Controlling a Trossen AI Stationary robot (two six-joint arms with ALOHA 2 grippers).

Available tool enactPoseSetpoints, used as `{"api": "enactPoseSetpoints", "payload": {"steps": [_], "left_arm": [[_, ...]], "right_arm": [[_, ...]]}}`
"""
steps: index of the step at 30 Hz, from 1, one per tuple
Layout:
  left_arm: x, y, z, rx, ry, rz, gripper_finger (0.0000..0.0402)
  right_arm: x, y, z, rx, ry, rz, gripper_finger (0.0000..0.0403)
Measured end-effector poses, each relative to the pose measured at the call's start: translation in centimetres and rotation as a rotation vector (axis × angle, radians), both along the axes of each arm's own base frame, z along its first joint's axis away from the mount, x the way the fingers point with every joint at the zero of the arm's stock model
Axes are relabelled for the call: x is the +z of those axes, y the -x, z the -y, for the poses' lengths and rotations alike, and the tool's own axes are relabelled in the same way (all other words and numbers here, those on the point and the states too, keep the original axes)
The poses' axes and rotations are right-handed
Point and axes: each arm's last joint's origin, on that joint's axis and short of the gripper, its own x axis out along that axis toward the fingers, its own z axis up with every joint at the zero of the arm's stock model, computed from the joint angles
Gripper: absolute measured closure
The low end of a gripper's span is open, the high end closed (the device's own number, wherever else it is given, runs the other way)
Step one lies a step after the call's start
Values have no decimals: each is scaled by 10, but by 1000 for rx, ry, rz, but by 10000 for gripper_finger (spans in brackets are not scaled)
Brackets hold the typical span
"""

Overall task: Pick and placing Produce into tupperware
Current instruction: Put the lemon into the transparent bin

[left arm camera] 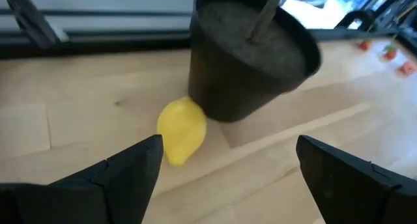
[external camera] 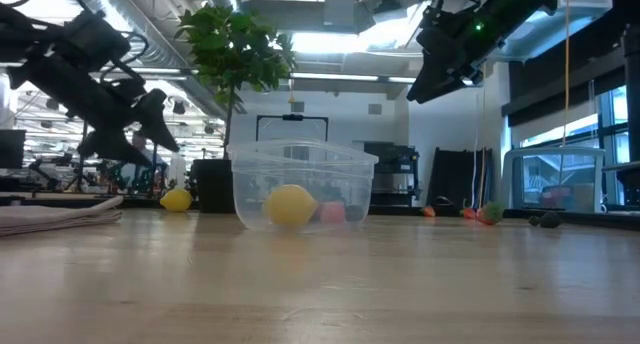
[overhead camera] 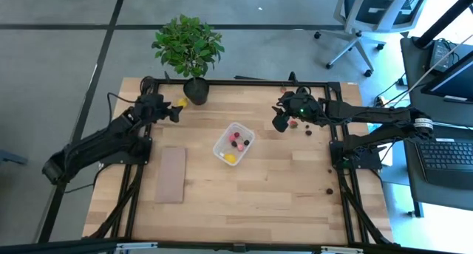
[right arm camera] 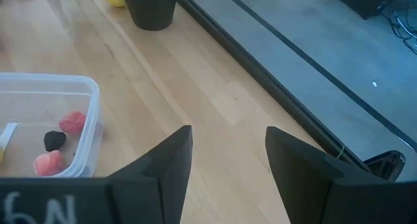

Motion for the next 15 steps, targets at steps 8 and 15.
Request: {"api": "enactPoseSetpoints", "payload": {"steps": [8,15], "left_arm": [[-5,-2,-11,7,31,4,57],[-12,-7,-20,15,54,-12,57]], "right_arm": [[2,-1,0,1,6,21,205],[2,-1,0,1,6,20,205]]}}
